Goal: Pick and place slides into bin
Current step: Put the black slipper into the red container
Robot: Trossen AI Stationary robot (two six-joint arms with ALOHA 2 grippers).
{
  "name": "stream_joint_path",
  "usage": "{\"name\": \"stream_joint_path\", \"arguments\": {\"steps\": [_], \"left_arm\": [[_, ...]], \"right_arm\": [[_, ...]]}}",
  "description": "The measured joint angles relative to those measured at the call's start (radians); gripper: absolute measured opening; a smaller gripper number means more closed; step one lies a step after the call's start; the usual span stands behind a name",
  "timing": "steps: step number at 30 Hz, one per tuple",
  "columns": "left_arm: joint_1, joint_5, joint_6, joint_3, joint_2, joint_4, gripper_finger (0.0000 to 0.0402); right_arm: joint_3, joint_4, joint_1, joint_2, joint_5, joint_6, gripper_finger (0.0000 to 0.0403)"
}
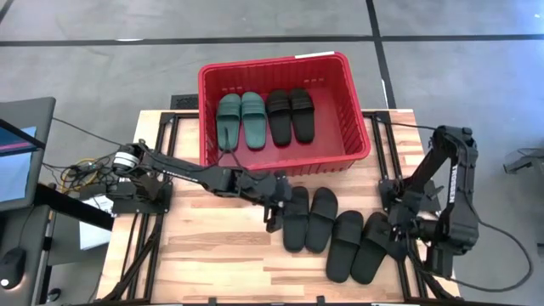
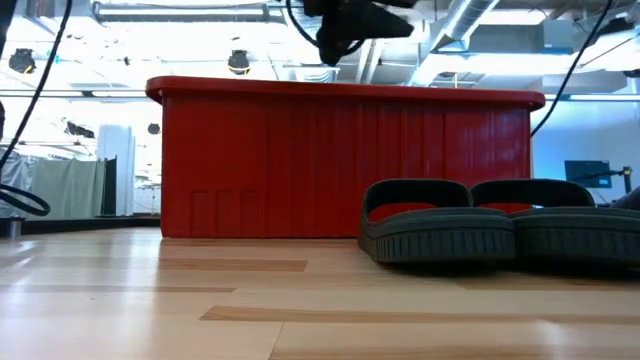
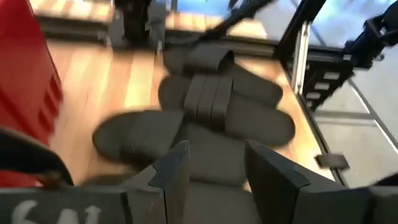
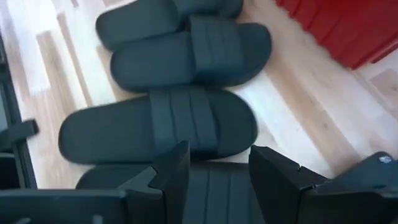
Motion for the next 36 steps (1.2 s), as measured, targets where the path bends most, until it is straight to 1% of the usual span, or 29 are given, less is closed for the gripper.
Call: {"name": "stream_joint_path", "arguments": {"steps": [4, 7, 11, 17, 21, 23, 27, 31, 36], "left_arm": [[-0.017, -0.011, -0.040, -0.002, 0.002, -0.117, 0.0141], [-0.030, -0.042, -0.052, -0.002, 0.002, -0.170, 0.0141], [-0.041, -0.038, -0.051, -0.002, -0.010, -0.221, 0.0141], [-0.046, -0.043, -0.006, -0.003, -0.068, -0.381, 0.0141], [-0.046, -0.052, 0.028, -0.004, -0.128, -0.472, 0.0141], [-0.046, -0.067, 0.031, -0.009, -0.159, -0.501, 0.0141], [-0.056, -0.111, 0.033, -0.012, -0.225, -0.592, 0.0141], [-0.076, -0.173, 0.039, -0.012, -0.285, -0.671, 0.0141], [-0.102, -0.247, 0.017, -0.012, -0.351, -0.739, 0.0141]], "right_arm": [[-0.003, 0.061, -0.020, 0.053, 0.001, -0.078, 0.0154], [-0.003, 0.081, -0.056, 0.103, 0.005, -0.144, 0.0154], [-0.003, 0.153, -0.102, 0.156, 0.021, -0.222, 0.0154], [-0.003, 0.310, -0.190, 0.226, 0.030, -0.314, 0.0154], [-0.003, 0.410, -0.257, 0.287, 0.012, -0.427, 0.0154], [-0.002, 0.421, -0.290, 0.319, -0.019, -0.458, 0.0154], [-0.002, 0.418, -0.342, 0.372, -0.062, -0.447, 0.0154], [0.005, 0.428, -0.356, 0.403, -0.071, -0.448, 0.0154], [0.036, 0.411, -0.364, 0.445, -0.139, -0.528, 0.0154]]}}
